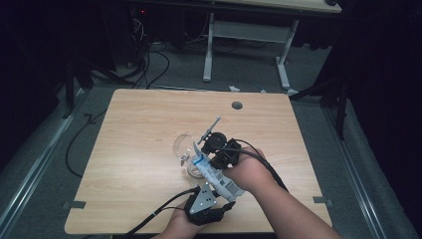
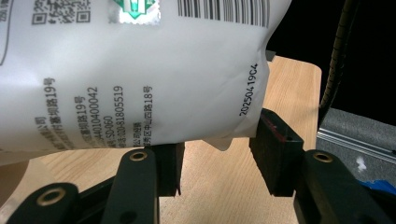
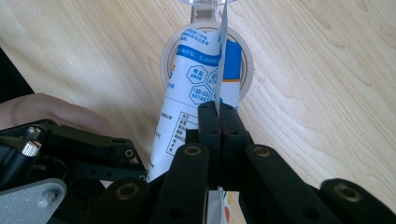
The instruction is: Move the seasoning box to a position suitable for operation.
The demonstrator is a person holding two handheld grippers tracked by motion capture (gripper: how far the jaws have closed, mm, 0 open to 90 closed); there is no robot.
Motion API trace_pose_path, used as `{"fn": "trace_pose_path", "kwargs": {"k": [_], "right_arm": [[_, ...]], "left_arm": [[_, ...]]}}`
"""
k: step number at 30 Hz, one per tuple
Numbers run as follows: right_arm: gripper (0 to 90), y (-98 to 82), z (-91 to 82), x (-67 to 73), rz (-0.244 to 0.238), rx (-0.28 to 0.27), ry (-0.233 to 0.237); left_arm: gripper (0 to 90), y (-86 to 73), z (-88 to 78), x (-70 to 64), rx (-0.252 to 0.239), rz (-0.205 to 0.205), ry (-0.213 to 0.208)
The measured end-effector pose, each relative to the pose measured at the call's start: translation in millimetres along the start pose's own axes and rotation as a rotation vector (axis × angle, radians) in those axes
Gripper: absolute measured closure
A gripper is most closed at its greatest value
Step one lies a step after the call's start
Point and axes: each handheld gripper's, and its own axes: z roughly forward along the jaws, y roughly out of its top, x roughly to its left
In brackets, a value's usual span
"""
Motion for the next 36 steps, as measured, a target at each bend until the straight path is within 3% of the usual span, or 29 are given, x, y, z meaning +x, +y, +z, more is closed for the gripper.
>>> {"fn": "trace_pose_path", "kwargs": {"k": [36], "right_arm": [[90.0, 4.6, 1.9, -0.3, -0.006, 0.008, -0.001]], "left_arm": [[56.2, 2.8, 0.3, 0.0, -0.007, -0.017, -0.001]]}}
